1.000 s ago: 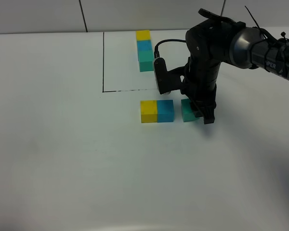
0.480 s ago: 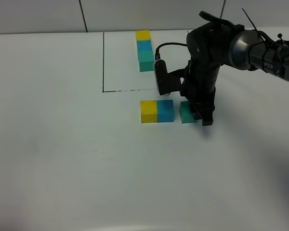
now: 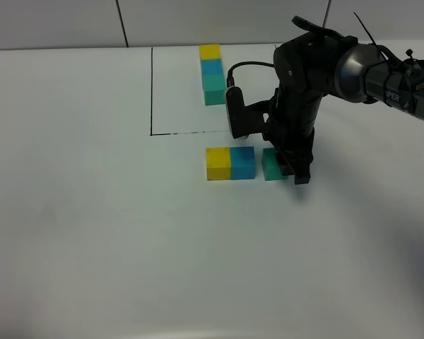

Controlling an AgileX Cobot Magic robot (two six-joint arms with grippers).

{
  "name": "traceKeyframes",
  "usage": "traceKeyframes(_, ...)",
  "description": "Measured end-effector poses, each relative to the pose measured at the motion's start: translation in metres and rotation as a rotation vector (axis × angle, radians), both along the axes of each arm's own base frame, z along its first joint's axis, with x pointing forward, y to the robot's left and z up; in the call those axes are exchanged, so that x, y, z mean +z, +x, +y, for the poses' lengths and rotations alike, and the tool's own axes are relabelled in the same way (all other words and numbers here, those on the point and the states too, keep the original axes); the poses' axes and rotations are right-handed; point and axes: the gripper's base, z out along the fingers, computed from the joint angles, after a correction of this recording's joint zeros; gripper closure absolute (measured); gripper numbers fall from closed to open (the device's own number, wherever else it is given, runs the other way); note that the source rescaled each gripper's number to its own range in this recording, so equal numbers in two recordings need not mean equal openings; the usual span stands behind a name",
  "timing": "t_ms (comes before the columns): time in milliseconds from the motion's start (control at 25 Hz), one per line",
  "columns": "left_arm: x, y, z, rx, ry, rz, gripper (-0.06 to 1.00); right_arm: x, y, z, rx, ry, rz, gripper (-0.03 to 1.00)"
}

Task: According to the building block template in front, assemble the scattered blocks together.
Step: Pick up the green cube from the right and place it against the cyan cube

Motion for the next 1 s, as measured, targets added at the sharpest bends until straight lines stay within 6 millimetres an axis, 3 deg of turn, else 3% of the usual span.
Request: traceKeyframes(1000, 0.0000, 0.0000, 0.0000, 0.000, 0.000, 0.000, 0.80, 0.0002, 0.0012, 0.0076, -0.043, 0.062, -0.021, 0.95)
